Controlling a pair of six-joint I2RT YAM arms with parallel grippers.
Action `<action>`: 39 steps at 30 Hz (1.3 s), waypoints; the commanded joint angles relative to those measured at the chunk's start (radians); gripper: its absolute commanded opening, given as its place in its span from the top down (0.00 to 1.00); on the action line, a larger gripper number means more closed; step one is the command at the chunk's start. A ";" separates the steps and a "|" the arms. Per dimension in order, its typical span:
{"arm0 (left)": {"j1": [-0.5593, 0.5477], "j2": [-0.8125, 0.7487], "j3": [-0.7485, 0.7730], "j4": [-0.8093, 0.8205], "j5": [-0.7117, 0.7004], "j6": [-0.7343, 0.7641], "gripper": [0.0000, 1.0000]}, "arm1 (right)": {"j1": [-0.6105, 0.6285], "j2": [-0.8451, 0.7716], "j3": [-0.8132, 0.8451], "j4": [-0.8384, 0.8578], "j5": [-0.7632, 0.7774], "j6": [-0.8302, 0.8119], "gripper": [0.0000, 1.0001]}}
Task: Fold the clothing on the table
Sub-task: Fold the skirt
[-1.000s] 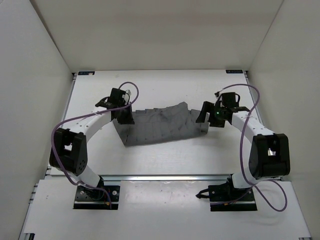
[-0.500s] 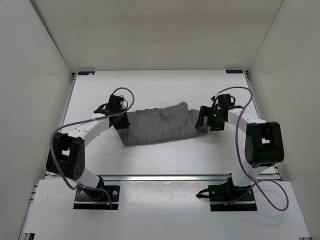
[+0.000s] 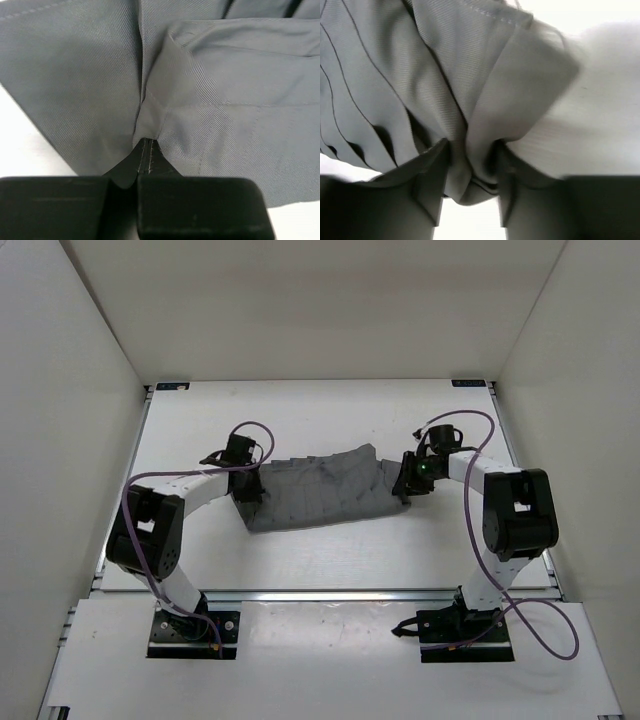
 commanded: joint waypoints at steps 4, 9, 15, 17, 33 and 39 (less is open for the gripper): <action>-0.028 0.064 0.043 0.043 0.019 -0.001 1.00 | 0.028 0.060 0.055 0.027 -0.084 0.002 0.90; -0.054 0.170 0.127 0.033 0.094 0.020 1.00 | 0.034 0.041 0.084 0.004 -0.077 0.006 1.00; -0.123 0.254 0.222 0.019 0.146 0.047 1.00 | 0.057 -0.073 0.167 -0.056 -0.029 -0.007 1.00; -0.144 0.268 0.242 0.029 0.155 0.054 1.00 | 0.075 -0.094 0.219 -0.070 0.006 -0.007 1.00; -0.169 0.351 0.276 0.132 0.367 0.014 1.00 | 0.402 -0.046 0.436 -0.143 0.023 0.046 1.00; -0.145 0.342 0.216 0.201 0.421 -0.022 1.00 | 0.489 0.052 0.471 -0.093 -0.022 0.089 1.00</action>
